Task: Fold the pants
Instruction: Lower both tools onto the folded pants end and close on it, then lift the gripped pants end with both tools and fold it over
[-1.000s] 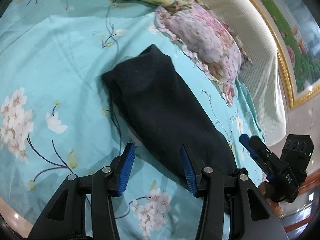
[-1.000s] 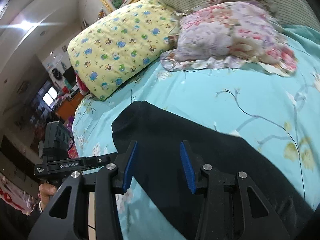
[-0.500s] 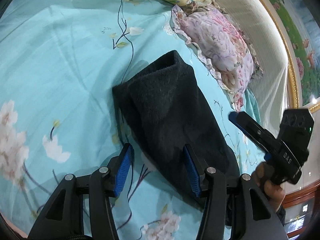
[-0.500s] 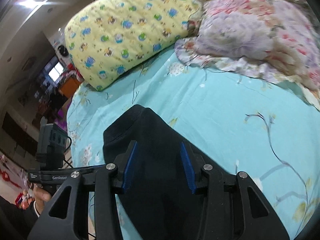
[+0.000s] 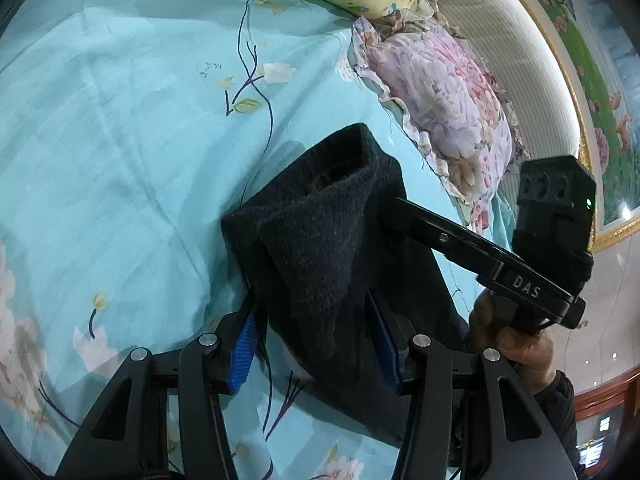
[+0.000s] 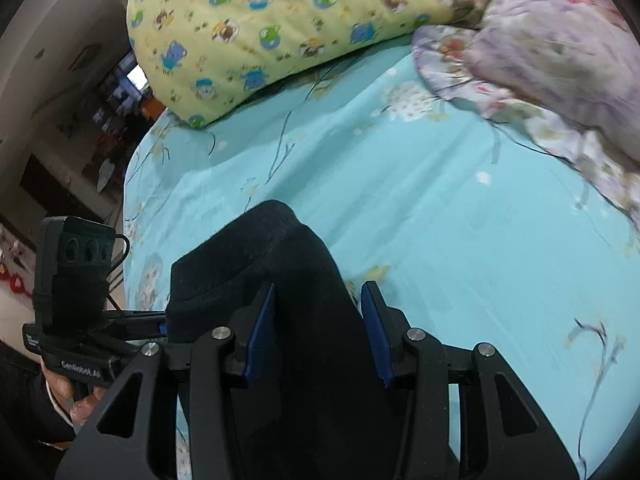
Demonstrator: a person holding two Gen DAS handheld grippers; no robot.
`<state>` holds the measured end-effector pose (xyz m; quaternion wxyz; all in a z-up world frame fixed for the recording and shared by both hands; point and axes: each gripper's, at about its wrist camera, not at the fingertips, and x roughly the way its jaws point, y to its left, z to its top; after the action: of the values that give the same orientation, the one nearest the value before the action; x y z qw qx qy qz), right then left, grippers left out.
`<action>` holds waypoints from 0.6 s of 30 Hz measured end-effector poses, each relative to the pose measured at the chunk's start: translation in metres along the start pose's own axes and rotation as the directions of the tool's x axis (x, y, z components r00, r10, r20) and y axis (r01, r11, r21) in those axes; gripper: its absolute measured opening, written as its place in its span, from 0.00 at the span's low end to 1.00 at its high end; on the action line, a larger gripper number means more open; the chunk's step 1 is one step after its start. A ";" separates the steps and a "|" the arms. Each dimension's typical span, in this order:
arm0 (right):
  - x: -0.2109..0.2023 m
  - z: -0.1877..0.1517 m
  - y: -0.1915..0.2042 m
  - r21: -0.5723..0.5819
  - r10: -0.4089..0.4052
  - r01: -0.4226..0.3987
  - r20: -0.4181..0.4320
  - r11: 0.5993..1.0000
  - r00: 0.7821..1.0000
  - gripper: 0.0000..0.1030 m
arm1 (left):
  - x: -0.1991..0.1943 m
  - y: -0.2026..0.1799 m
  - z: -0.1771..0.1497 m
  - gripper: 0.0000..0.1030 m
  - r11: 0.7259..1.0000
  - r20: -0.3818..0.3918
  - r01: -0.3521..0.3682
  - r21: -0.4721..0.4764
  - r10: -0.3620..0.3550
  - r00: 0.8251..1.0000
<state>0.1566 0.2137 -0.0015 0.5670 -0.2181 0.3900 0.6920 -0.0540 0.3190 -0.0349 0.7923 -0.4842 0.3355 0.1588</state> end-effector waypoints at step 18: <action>-0.080 -0.009 0.015 0.011 0.075 -0.078 0.157 0.997 0.985 0.22 | -0.046 -0.092 -0.015 0.13 0.981 0.099 0.032 0.194 -0.052 0.994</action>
<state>0.1621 0.1571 0.0571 0.5706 -0.1431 0.3586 0.7248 -0.0398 0.2651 0.0526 0.8547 -0.4038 0.2975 0.1338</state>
